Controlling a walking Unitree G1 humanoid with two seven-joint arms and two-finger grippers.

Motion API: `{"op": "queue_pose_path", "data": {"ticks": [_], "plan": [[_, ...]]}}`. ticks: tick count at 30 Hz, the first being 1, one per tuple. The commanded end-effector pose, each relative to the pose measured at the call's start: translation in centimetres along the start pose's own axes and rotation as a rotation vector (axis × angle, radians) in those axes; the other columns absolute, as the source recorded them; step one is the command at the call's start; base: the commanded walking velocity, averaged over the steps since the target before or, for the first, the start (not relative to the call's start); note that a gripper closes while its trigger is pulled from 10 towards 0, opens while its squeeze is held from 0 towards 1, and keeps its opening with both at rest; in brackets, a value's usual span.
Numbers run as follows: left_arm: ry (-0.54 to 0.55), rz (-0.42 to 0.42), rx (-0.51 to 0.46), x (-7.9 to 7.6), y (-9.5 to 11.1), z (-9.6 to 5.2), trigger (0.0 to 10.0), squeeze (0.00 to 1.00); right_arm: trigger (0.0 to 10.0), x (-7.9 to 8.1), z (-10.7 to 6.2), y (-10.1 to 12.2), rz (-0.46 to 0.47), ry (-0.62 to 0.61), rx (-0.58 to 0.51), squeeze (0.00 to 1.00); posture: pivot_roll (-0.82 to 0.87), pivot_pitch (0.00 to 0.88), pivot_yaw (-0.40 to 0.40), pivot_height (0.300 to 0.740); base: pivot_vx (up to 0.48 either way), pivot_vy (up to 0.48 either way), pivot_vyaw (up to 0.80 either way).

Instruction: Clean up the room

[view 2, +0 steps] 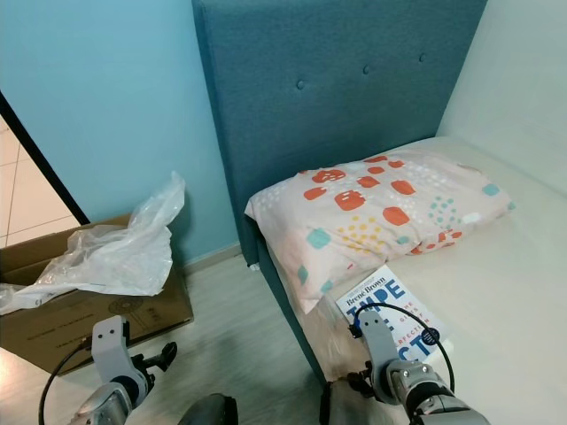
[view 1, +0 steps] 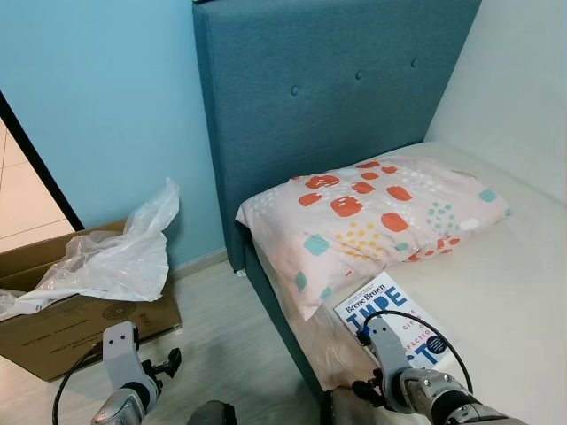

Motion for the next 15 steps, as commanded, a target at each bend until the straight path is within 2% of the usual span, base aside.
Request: {"op": "queue_pose_path", "data": {"ticks": [1, 6, 8, 11, 12, 15], "plan": [[0.002, 0.02, 0.02, 0.3, -0.7, -0.3, 10.0, 0.0, 10.0, -1.7, -0.5, 0.4, -0.021, -0.09, -0.015, 0.0, 0.07, 0.12, -0.012, 0.626, 0.0, 0.0, 0.0], [0.0, 0.019, 0.018, 0.2, -0.6, -0.2, 10.0, 0.0, 10.0, -1.7, -0.8, 1.6, 0.023, -0.077, -0.073, 0.0, 0.07, 0.115, -0.013, 0.626, 0.0, 0.0, 0.0], [-0.001, 0.017, 0.016, 0.1, -0.5, -0.2, 10.0, 0.0, 10.0, -0.6, -0.6, 2.4, 0.083, 0.002, -0.107, 0.0, 0.07, 0.11, -0.014, 0.626, 0.0, 0.0, 0.0], [-0.003, 0.016, 0.015, 0.0, -0.4, -0.1, 10.0, 0.0, 10.0, 0.2, -0.6, 2.7, 0.112, 0.058, -0.128, 0.0, 0.07, 0.107, -0.016, 0.626, 0.0, 0.0, 0.0], [-0.003, 0.014, 0.017, 0.0, -0.5, -0.1, 10.0, 0.0, 10.0, 1.7, -0.5, 3.6, 0.166, 0.155, -0.174, 0.0, 0.07, 0.102, -0.017, 0.626, 0.0, 0.0, 0.0], [-0.004, 0.013, 0.019, 0.0, -0.5, -0.1, 10.0, 0.0, 10.0, 2.6, -0.5, 4.1, 0.201, 0.219, -0.207, 0.0, 0.06, 0.101, -0.017, 0.626, 0.0, 0.0, 0.0]]}}
Point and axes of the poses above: a point about 5 cm out from each wrist's last joint towards the gripper, its own z axis pointing out of the wrist towards the gripper, its own y axis along the axis of the wrist's last joint, x = y × z, the point moved 3 cm from there along z, pointing out of the wrist towards the gripper, and after that the axes turned 15 degrees about z, right-handed, at the moved point
